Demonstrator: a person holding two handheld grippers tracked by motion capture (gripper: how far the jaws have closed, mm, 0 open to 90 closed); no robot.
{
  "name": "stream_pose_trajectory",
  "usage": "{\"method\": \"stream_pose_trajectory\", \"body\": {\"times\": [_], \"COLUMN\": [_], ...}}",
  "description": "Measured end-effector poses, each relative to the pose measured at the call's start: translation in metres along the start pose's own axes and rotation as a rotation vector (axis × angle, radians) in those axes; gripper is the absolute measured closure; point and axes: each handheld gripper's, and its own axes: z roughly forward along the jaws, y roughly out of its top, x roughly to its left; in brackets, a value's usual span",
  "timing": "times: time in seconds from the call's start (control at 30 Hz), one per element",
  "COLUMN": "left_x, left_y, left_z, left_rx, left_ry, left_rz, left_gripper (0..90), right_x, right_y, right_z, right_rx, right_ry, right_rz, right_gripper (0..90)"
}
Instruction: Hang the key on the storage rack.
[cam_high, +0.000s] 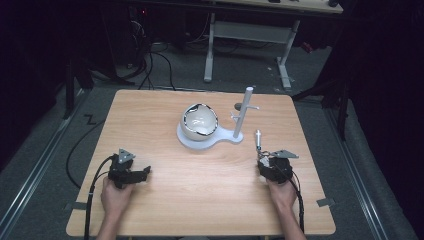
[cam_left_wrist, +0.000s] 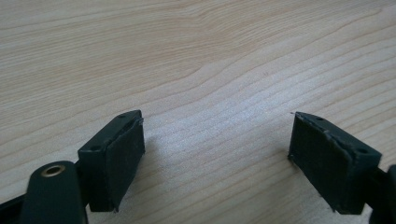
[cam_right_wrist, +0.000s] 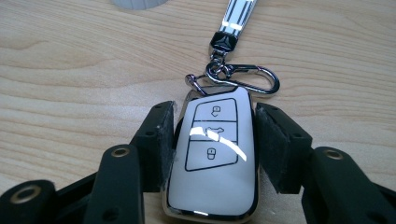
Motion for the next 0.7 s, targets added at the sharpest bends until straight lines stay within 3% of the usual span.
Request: {"method": "stream_pose_trajectory", "body": {"times": [0.27,0.7], "left_x": [0.000,0.000], "left_y": [0.000,0.000], "left_z": [0.000,0.000], "left_rx": [0.000,0.000], "left_ry": [0.000,0.000], "left_rz": [0.000,0.000], "left_gripper": [18.6,18.7], "right_x": [-0.005,-0.018], "right_y": [-0.001,0.002], "right_z": [-0.003,-0.036], "right_rx": [-0.006,-0.136], "right_ry": [0.045,0.117], "right_rz": [0.012,0.054], "right_gripper": [50.8,51.1]}}
